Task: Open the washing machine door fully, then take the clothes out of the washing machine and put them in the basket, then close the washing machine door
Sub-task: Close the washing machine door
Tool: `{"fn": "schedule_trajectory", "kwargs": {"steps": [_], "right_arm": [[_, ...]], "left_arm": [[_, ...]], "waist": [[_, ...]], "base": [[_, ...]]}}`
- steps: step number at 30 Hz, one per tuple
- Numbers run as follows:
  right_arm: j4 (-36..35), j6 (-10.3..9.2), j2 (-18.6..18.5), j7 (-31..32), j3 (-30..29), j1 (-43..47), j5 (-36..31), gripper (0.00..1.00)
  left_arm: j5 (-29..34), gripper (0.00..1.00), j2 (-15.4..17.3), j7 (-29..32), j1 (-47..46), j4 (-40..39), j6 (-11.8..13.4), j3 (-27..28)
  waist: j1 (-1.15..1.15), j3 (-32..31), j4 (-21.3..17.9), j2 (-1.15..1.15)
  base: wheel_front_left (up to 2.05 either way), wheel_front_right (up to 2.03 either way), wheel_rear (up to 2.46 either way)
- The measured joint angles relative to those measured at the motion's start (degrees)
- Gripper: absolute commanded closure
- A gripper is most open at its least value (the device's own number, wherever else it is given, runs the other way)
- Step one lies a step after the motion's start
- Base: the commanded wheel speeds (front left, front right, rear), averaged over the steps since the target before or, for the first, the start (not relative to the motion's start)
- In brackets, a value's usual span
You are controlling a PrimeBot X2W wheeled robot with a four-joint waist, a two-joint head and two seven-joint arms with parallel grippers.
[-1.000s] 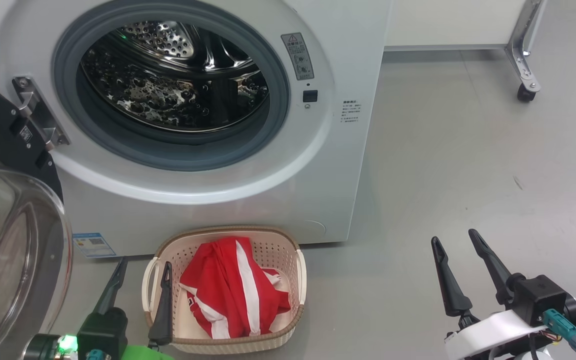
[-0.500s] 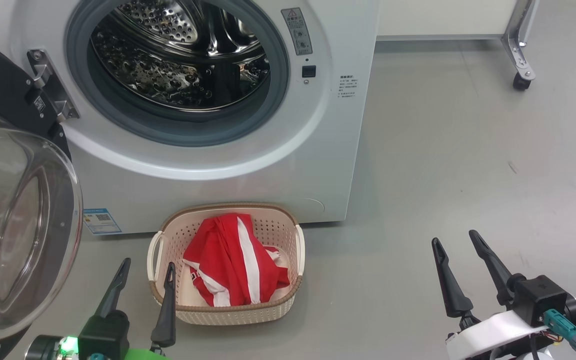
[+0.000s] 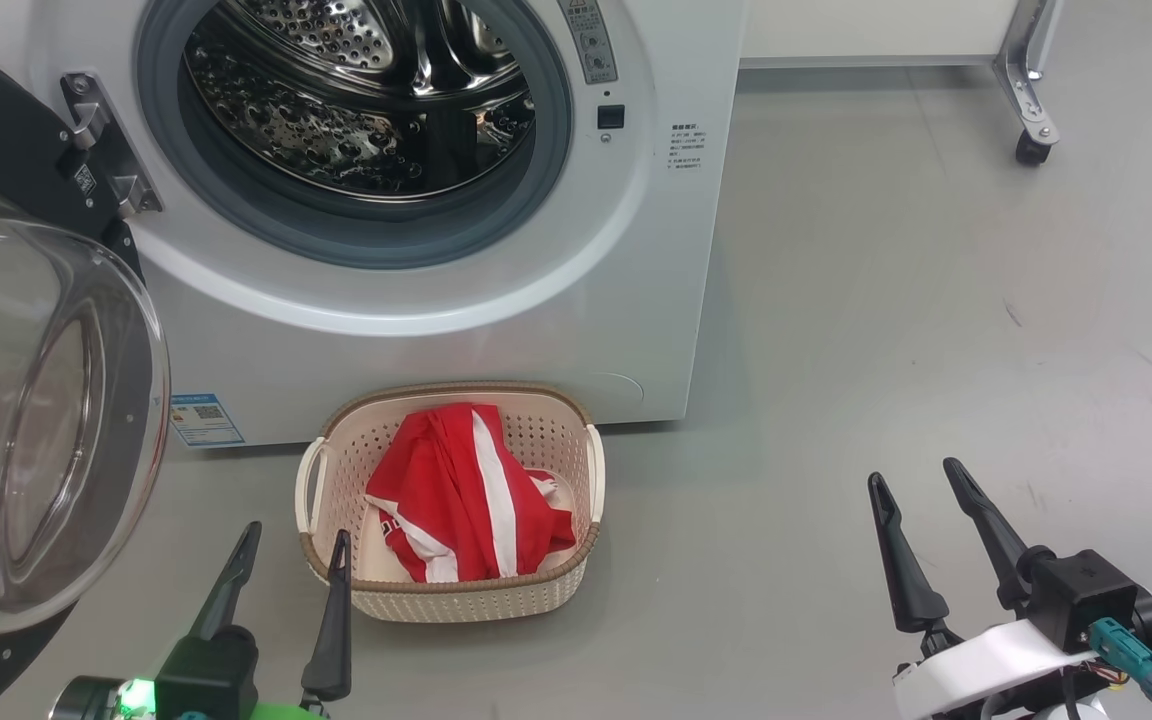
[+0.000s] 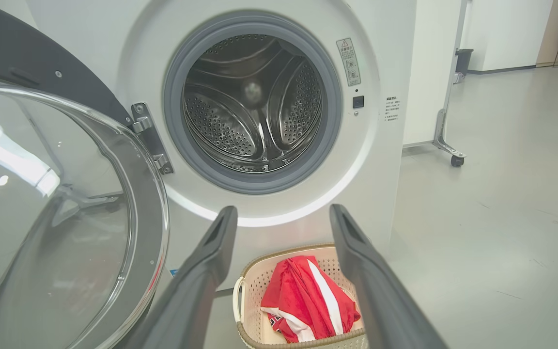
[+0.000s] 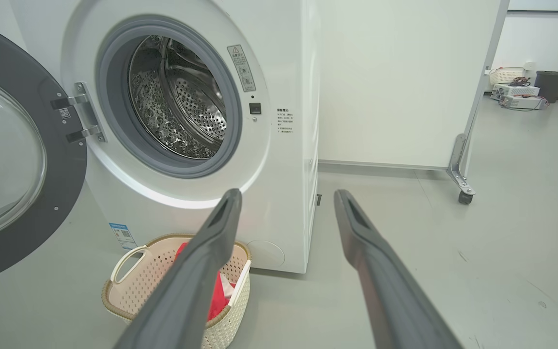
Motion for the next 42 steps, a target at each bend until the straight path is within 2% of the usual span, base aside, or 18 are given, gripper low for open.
{"fn": "schedule_trajectory", "kwargs": {"steps": [21, 23, 33, 42], "right_arm": [[-0.57, -0.09, -0.23, 0.07, -0.08, 0.19, 0.00, 0.00], [-0.70, -0.59, -0.25, 0.07, -0.60, 0.40, 0.03, 0.00], [-1.55, -1.02, -1.15, 0.07, -1.44, 1.20, 0.10, 0.00], [-2.14, -1.02, -1.87, 0.09, -1.72, 1.41, 0.10, 0.00]], "left_arm": [[0.42, 0.00, -0.04, 0.71, 0.19, -0.89, 0.09, 0.00], [0.42, 0.00, -0.04, 0.74, 0.19, -0.90, 0.09, -0.33], [0.51, 0.00, -0.11, 0.74, 0.18, -1.58, 0.09, -0.59], [0.65, 0.00, -0.45, 0.71, 0.15, -1.59, 0.09, -0.62]], "waist": [[0.00, 0.43, 0.74, 0.00], [0.00, 0.44, 1.05, 0.00], [0.00, 1.04, 4.30, 0.00], [0.00, 1.34, 9.49, 0.00]], "base": [[-0.03, 0.03, 0.00], [0.00, 0.00, 0.00], [0.00, 0.00, 0.00], [0.00, 0.00, 0.00]]}}
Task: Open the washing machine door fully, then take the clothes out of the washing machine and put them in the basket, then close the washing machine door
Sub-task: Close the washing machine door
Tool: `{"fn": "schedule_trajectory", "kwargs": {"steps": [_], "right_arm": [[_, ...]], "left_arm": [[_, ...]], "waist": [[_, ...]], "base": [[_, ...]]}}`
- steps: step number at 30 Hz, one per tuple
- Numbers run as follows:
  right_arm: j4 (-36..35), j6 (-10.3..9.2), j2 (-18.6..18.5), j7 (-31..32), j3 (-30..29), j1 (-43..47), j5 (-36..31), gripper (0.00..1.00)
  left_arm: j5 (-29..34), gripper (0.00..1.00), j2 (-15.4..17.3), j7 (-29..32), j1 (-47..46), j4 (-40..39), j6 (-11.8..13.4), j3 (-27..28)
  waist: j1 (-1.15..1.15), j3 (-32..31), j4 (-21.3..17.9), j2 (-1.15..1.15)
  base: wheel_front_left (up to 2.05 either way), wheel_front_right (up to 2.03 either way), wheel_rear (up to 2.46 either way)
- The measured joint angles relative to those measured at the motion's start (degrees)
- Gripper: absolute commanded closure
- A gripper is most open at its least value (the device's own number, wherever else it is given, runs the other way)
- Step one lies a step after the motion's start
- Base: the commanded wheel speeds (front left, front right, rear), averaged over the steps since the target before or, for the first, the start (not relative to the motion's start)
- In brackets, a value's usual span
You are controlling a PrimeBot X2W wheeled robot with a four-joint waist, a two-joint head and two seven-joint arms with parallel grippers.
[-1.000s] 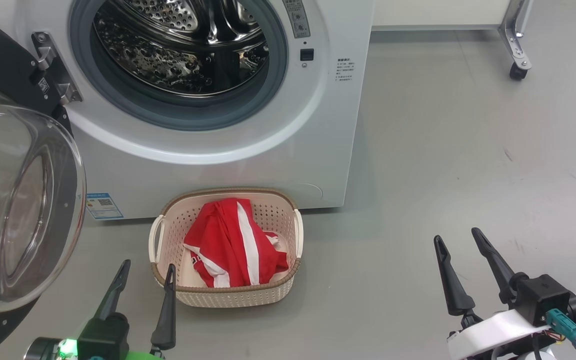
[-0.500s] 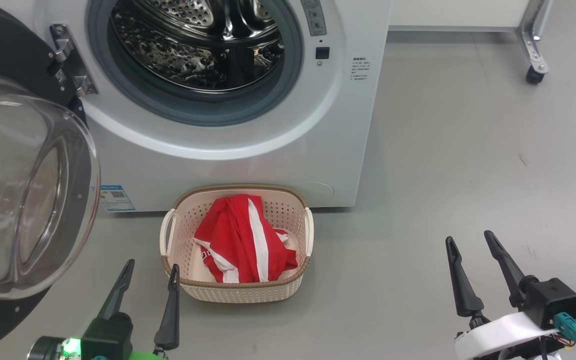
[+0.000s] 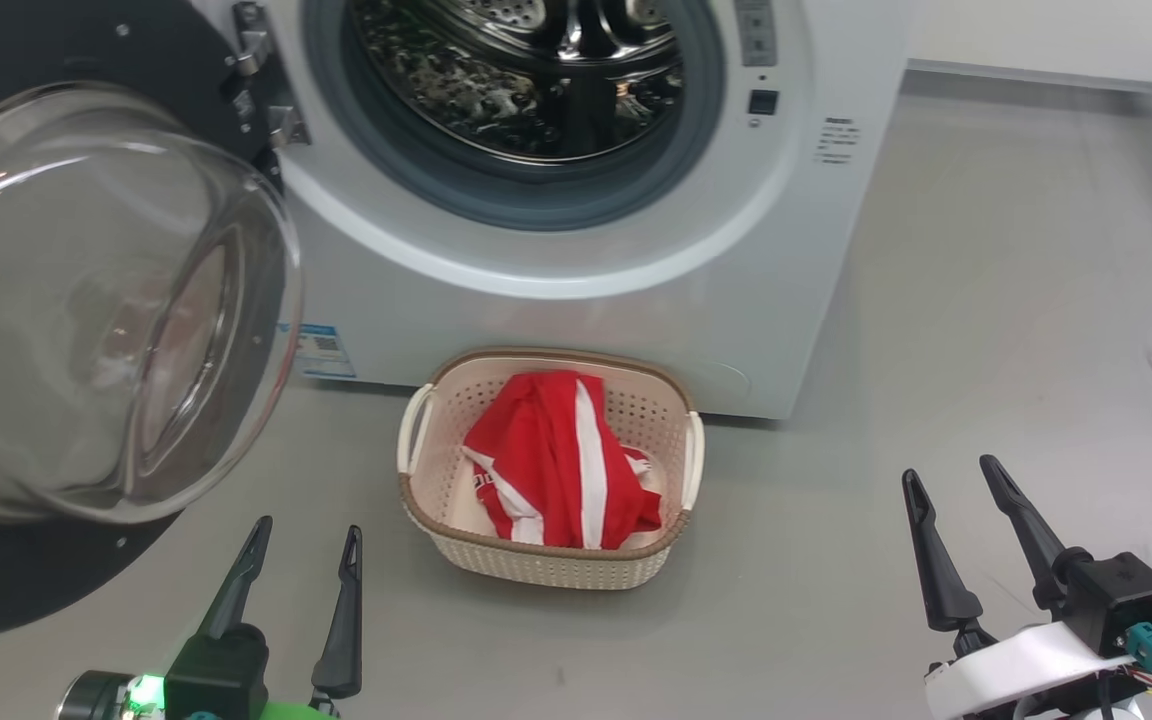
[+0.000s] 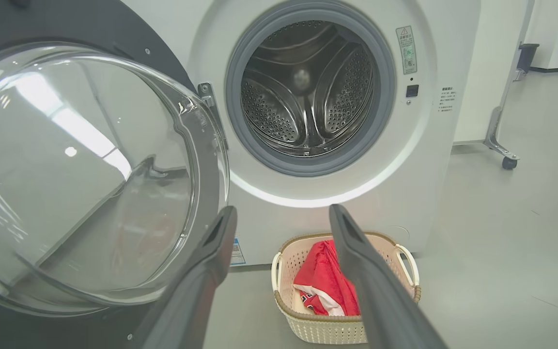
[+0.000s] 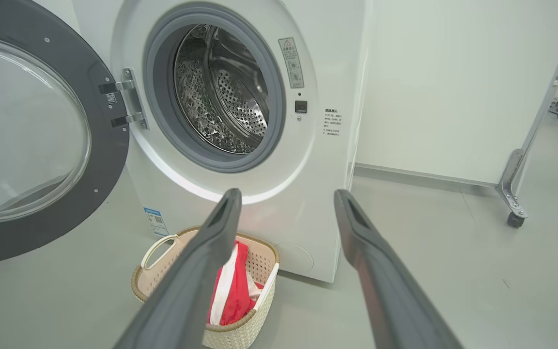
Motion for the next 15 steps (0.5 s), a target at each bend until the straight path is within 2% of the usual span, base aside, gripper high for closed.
{"fn": "schedule_trajectory", "kwargs": {"steps": [15], "right_arm": [[-0.59, 0.10, -0.46, 0.91, 0.22, 0.86, 0.01, 0.00]], "left_arm": [[-0.11, 0.00, -1.03, -0.25, 0.02, 0.33, 0.19, 0.36]], "waist": [[0.00, 0.16, 11.50, 0.00]], "base": [[0.00, 0.00, 0.00]]}}
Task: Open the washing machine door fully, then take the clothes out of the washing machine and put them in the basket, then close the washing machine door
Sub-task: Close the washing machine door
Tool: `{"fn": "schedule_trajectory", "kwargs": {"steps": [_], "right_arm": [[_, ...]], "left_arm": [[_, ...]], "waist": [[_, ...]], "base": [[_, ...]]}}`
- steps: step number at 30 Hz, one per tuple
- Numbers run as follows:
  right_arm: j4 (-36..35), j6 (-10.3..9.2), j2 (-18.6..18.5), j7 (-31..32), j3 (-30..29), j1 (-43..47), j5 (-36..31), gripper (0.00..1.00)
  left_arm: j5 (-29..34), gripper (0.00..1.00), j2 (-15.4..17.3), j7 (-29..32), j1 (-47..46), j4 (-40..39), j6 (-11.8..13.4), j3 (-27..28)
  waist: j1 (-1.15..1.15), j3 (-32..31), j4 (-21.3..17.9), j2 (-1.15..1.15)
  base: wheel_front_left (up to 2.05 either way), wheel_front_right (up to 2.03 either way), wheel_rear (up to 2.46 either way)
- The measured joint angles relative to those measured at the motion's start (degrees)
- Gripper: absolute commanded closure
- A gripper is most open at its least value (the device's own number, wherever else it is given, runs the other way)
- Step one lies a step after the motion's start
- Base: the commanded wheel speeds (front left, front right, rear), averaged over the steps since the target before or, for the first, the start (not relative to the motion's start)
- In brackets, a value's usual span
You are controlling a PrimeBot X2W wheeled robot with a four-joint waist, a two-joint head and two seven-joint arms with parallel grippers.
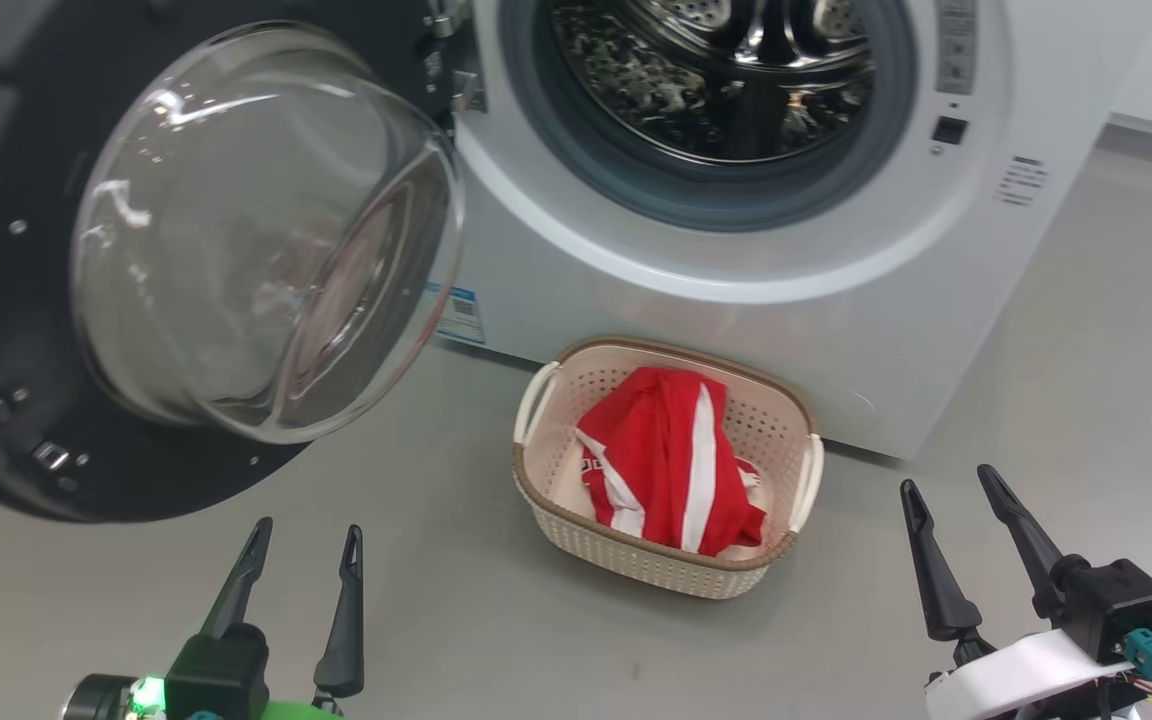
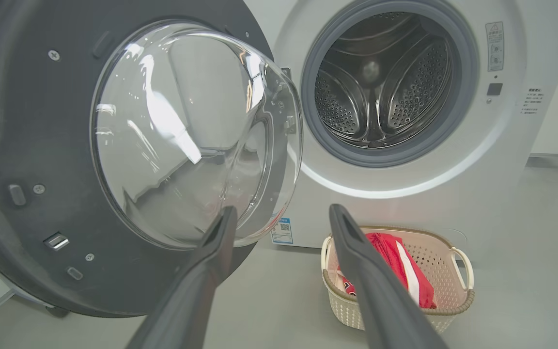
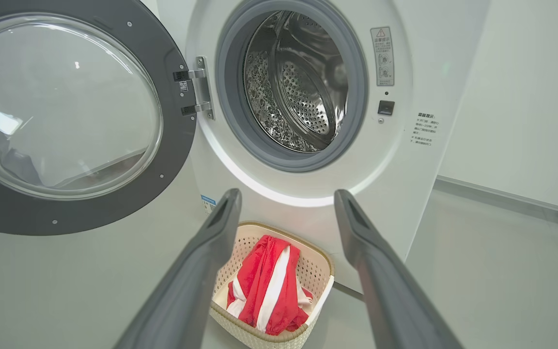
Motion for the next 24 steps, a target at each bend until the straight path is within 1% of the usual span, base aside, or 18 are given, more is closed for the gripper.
{"fn": "schedule_trajectory", "kwargs": {"steps": [7, 13, 18, 24], "right_arm": [[0.01, 0.00, 0.31, 0.00, 0.44, 0.03, 0.09, 0.00], [0.03, 0.02, 0.89, 0.05, 1.43, 0.03, 0.09, 0.00], [0.05, 0.02, 1.23, 0.34, 2.21, 0.03, 0.08, 0.00], [0.11, 0.02, 1.27, 0.49, 2.25, 0.03, 0.09, 0.00]], "left_arm": [[0.00, 0.00, -0.01, -0.01, 0.02, 0.15, 0.00, 0.82], [-0.01, 0.00, -0.01, -0.01, 0.32, 0.12, 0.22, 1.68], [-0.15, 0.00, 0.01, -0.02, 1.55, -0.07, 0.22, 2.75], [-0.15, 0.00, 0.01, -0.34, 1.56, -0.49, 0.23, 3.04]], "waist": [[0.00, -0.43, 5.35, 0.00], [0.00, -0.97, 8.86, 0.00], [0.00, -1.29, 9.98, 0.00], [0.00, -1.16, 9.88, 0.00]], "base": [[0.00, 0.00, 0.00], [0.00, 0.00, 0.00], [0.00, 0.00, 0.00], [0.00, 0.00, 0.00]]}}
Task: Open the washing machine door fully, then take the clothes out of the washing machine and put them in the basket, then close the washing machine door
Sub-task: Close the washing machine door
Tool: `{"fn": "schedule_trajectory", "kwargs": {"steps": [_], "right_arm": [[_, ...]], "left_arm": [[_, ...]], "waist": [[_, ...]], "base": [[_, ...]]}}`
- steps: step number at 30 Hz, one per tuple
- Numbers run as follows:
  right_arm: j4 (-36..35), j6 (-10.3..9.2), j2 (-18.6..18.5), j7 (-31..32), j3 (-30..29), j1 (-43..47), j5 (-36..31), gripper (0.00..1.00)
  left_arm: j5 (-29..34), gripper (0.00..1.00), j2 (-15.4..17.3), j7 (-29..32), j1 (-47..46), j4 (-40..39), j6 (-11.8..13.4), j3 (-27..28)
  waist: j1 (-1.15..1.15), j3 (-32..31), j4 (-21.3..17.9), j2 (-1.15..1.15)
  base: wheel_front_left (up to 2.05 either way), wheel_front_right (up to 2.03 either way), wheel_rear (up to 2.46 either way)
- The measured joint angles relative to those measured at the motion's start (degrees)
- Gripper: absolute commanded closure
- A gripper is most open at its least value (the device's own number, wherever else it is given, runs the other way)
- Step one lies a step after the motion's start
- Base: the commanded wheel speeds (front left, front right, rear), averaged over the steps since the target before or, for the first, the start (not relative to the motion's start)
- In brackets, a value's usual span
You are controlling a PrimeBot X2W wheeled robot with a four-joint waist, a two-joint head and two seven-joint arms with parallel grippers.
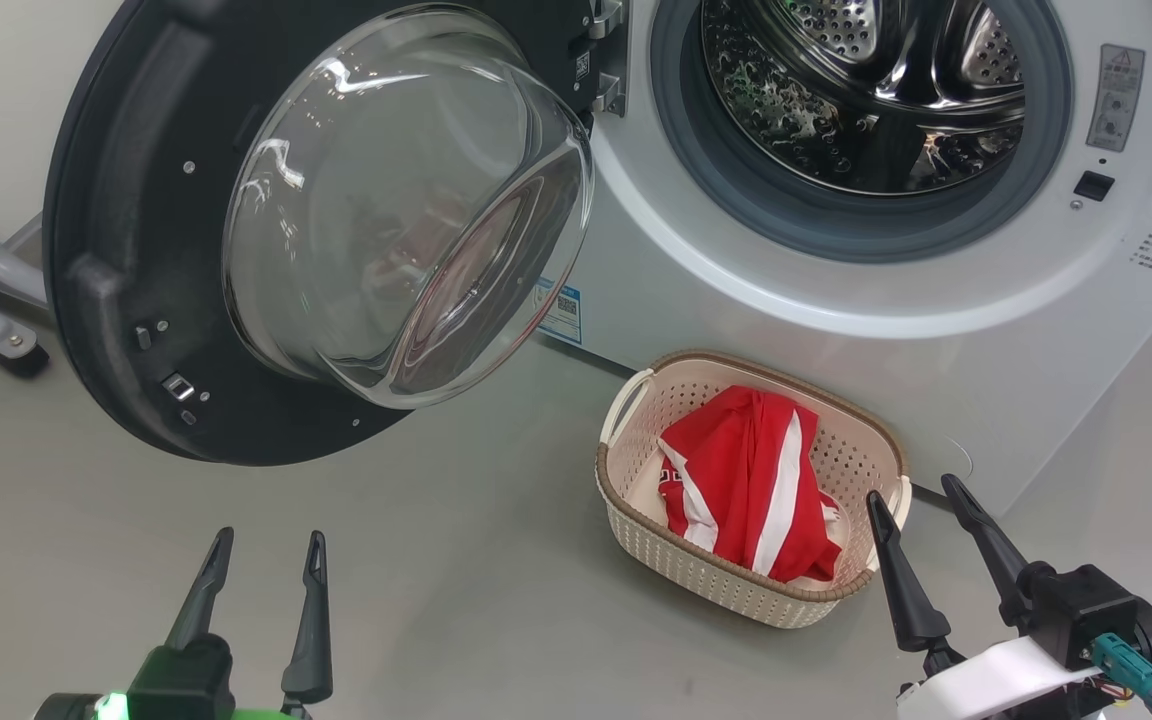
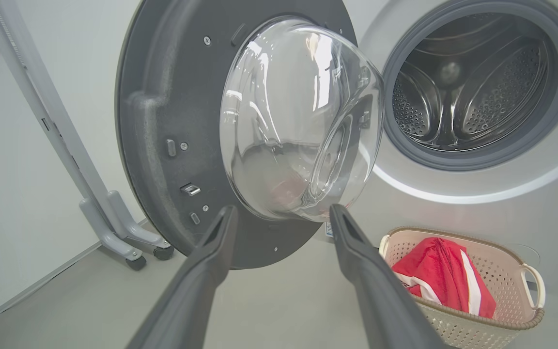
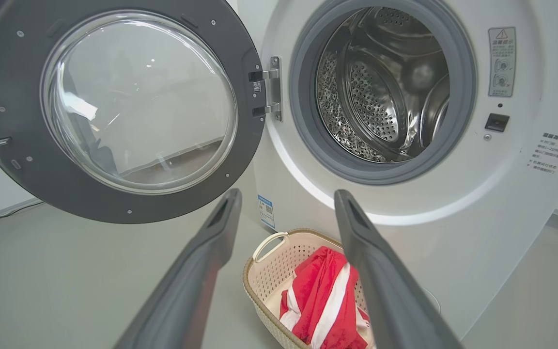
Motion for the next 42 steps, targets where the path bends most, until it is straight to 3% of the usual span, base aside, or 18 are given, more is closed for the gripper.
{"fn": "schedule_trajectory", "kwargs": {"steps": [5, 6, 8, 9, 22, 27, 31, 40, 42], "right_arm": [[0.08, 0.00, 0.10, 0.00, 0.01, -0.01, -0.01, 0.00], [0.12, 0.00, 0.10, 0.00, 0.01, -0.01, -0.01, 0.00], [0.16, 0.00, 0.10, 0.00, 0.00, -0.01, -0.01, 0.00], [0.16, 0.00, 0.10, 0.00, 0.00, -0.01, -0.01, 0.00], [0.26, 0.01, 0.03, 0.00, 0.04, -0.03, -0.01, 0.00], [0.29, 0.01, -0.24, 0.00, 0.07, -0.04, -0.01, 0.00], [0.29, 0.00, -0.38, 0.01, 0.07, -0.05, -0.02, 0.00], [-0.14, 0.00, -0.91, 0.59, 0.09, -0.13, -0.15, 0.00], [-0.29, 0.00, -1.08, 0.59, 0.05, -0.26, -0.20, 0.00]], "left_arm": [[0.00, 0.00, -0.01, 0.00, 0.10, -0.10, 0.00, 0.00], [0.00, 0.08, -0.01, 0.00, 0.14, -0.10, 0.00, 0.00], [-0.01, 0.65, -0.02, 0.02, 0.21, -0.10, 0.00, -0.01], [-0.05, 1.00, -0.02, 0.03, 0.22, -0.09, -0.01, -0.07], [-1.54, 1.00, -0.04, 0.34, 0.46, -1.16, -0.13, -0.86], [-6.32, 1.00, -0.49, -1.22, 0.47, -3.52, -2.10, -0.65], [-16.59, 1.00, -1.76, -2.49, 0.47, -6.13, -4.50, 0.14], [-46.13, 1.00, -2.24, -3.80, 0.48, -12.39, -11.20, 1.96], [-52.19, 1.00, -2.24, -5.42, 0.48, -14.22, -11.46, 1.64]], "waist": [[0.00, 0.15, -0.17, 0.00], [0.00, 0.17, -0.21, 0.00], [0.00, 0.20, -0.26, 0.00], [0.00, 0.21, -0.29, 0.00], [0.00, 0.30, -0.44, 0.00], [0.00, 0.42, -0.44, 0.00], [0.00, 0.56, -0.38, 0.00], [0.00, 1.70, -0.33, 0.00], [0.00, 2.06, -0.39, 0.00]], "base": [[0.00, 0.00, 0.00], [0.00, 0.00, 0.00], [0.00, 0.00, 0.00], [0.00, 0.00, 0.00], [0.00, 0.00, 0.00], [0.00, 0.00, 0.00], [0.00, 0.00, 0.00], [0.00, 0.00, 0.00], [0.00, 0.00, 0.00]]}}
